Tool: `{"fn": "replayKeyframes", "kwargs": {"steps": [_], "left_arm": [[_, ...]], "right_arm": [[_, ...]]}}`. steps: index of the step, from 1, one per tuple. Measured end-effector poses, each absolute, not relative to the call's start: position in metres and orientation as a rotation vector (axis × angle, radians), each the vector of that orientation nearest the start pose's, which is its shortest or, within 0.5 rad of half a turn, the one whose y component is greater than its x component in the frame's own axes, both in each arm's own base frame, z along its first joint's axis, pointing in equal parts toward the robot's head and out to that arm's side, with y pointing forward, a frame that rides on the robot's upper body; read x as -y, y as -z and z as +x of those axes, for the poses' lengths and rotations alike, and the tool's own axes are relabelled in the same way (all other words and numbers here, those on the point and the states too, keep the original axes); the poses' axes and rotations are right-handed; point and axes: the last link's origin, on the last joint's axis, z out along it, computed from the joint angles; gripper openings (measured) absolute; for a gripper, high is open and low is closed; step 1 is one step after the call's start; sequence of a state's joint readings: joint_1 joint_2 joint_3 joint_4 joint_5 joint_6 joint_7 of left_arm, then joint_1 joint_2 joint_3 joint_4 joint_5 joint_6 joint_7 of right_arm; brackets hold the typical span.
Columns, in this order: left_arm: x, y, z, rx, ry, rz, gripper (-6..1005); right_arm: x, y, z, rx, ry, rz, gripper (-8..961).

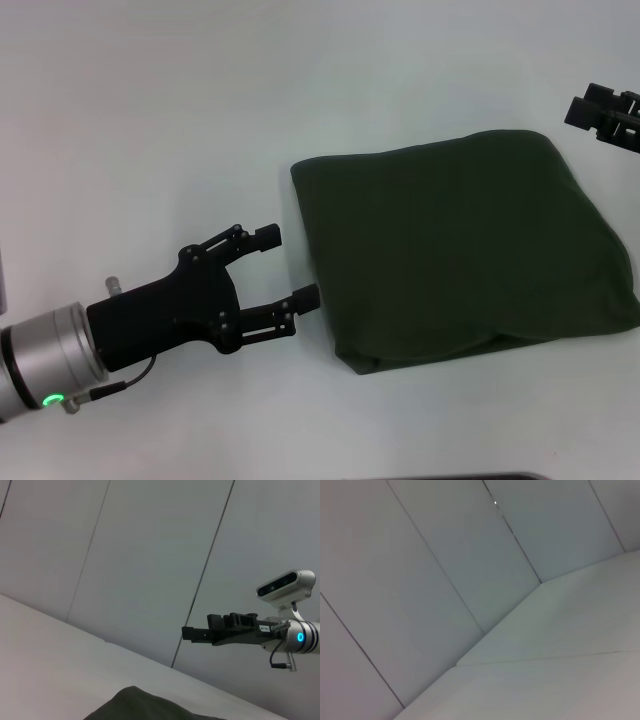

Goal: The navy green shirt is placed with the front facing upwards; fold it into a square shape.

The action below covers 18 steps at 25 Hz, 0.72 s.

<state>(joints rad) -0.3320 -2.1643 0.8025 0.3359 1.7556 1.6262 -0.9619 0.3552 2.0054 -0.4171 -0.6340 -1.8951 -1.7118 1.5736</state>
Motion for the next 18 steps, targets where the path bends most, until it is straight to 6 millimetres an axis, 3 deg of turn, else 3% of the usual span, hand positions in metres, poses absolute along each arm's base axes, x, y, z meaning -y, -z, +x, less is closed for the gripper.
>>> {"fn": "replayKeyframes", "kwargs": {"steps": [18], "left_arm": [[-0.232, 0.071, -0.274, 0.682, 1.119, -2.639, 905]], "right_arm": [[-0.281, -0.057, 0.317, -1.014, -1.004, -2.4, 748]]}}
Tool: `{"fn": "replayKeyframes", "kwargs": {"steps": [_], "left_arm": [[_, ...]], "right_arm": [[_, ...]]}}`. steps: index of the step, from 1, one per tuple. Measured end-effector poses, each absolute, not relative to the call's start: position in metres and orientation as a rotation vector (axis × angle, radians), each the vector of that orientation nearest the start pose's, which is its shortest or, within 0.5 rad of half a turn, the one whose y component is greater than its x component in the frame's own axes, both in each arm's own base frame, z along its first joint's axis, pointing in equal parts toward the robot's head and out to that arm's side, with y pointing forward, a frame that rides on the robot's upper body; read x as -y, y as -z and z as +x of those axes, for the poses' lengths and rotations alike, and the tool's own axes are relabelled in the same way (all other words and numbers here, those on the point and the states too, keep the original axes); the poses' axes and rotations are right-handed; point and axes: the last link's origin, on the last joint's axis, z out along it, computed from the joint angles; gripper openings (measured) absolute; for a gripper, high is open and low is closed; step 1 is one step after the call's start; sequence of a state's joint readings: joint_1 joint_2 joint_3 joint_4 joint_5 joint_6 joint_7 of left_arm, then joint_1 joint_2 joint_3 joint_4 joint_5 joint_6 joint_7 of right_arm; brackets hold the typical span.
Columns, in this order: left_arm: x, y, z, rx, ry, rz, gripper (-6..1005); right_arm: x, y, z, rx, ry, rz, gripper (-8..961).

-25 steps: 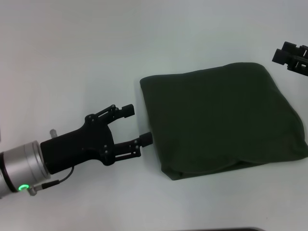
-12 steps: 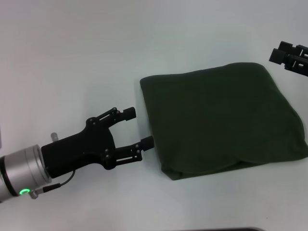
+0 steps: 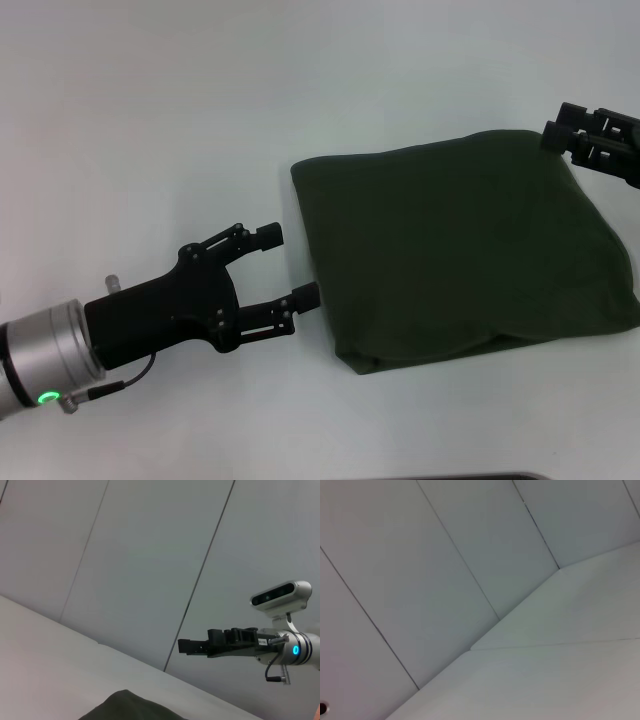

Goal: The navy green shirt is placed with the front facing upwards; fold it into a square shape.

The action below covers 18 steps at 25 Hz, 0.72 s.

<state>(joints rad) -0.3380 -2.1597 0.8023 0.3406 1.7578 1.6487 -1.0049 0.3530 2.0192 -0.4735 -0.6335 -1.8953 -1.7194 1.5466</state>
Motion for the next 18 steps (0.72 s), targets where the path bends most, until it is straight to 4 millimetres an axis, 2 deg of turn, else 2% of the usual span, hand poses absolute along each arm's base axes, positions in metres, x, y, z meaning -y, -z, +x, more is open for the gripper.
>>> {"fn": "replayKeyframes", "kwargs": {"steps": [18], "left_arm": [[-0.2267, 0.0713, -0.2746, 0.689, 1.136, -2.649, 905]], "right_arm": [[-0.2828, -0.0566, 0.3152, -1.008, -1.007, -2.4, 746]]}}
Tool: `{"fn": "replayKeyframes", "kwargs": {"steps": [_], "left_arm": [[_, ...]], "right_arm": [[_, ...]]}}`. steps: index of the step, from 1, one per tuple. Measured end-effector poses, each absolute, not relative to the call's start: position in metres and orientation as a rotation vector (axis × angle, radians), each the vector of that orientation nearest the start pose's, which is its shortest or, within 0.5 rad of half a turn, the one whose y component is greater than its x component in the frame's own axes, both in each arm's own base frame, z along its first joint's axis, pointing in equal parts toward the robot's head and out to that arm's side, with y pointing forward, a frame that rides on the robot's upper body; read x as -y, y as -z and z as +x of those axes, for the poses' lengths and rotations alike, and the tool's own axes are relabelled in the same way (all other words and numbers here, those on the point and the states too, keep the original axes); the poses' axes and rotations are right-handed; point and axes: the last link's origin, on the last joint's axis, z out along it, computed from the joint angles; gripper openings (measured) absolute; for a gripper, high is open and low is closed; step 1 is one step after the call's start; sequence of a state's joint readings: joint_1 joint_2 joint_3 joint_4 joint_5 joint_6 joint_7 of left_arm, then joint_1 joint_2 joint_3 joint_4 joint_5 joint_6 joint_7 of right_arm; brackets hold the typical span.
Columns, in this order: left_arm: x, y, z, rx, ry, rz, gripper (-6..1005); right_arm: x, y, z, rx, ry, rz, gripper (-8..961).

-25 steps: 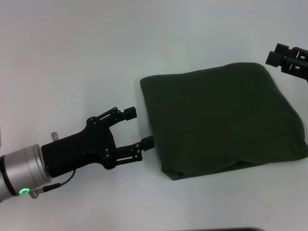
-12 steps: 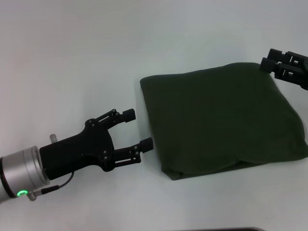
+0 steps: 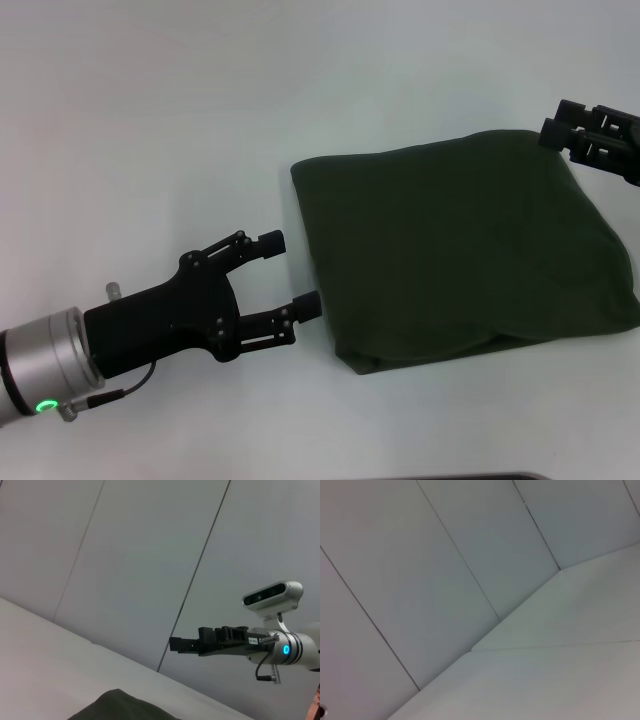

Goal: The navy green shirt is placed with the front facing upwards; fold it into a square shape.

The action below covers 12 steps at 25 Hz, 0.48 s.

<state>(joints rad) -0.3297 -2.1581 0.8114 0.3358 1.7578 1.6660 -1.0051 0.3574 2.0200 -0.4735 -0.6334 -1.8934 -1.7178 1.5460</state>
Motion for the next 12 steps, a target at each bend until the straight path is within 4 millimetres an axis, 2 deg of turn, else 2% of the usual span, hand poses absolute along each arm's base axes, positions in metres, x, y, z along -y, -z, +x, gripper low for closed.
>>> {"fn": "replayKeyframes", "kwargs": {"steps": [12], "left_arm": [[-0.2259, 0.0725, -0.274, 0.711, 1.127, -2.678, 905]], "right_arm": [[-0.2822, -0.0548, 0.3143, -1.008, -1.002, -2.416, 748]]}}
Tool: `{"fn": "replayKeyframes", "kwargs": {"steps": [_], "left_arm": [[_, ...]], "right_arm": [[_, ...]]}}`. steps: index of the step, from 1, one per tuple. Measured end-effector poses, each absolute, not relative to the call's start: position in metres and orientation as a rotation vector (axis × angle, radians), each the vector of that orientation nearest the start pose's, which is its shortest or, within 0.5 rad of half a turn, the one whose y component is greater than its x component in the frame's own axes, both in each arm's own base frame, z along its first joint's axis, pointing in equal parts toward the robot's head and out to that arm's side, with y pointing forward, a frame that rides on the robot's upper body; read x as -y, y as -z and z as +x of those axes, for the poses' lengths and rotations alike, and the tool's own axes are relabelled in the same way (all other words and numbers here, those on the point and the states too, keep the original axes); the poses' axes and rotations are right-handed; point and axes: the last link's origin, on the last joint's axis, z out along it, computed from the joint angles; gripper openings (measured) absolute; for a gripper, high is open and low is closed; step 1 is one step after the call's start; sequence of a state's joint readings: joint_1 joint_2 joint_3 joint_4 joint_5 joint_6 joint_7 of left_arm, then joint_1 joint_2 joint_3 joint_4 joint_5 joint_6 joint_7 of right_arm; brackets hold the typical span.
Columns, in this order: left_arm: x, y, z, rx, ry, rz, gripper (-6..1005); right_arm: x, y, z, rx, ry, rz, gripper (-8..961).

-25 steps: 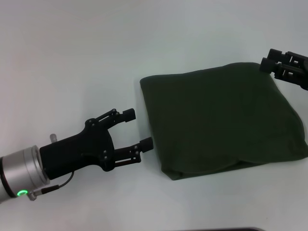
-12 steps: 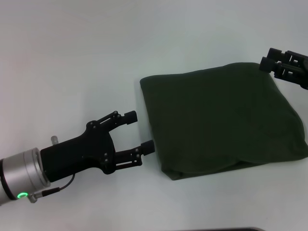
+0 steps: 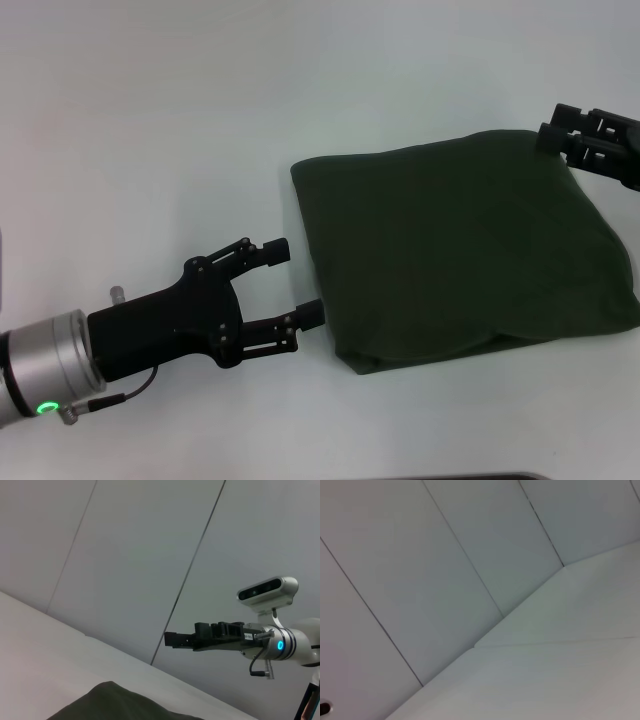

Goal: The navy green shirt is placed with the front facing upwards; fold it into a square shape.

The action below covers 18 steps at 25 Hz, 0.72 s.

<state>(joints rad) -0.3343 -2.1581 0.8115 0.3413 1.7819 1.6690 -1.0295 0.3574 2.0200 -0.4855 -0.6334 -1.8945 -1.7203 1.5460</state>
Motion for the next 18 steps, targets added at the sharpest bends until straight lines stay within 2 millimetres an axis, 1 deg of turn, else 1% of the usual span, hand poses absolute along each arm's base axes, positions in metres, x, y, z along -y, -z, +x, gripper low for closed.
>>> {"fn": "replayKeyframes", "kwargs": {"steps": [10, 15, 18], "left_arm": [[-0.224, 0.076, -0.273, 0.703, 1.115, -2.692, 905], [-0.22, 0.08, -0.274, 0.695, 1.101, -2.713, 905], [-0.216, 0.086, -0.275, 0.682, 1.078, -2.722, 905]], "right_arm": [[-0.283, -0.054, 0.314, -1.011, -0.996, -2.418, 748], [-0.283, -0.053, 0.313, -1.017, -1.001, -2.421, 748], [-0.283, -0.053, 0.313, -1.018, -1.002, -2.421, 748]]}}
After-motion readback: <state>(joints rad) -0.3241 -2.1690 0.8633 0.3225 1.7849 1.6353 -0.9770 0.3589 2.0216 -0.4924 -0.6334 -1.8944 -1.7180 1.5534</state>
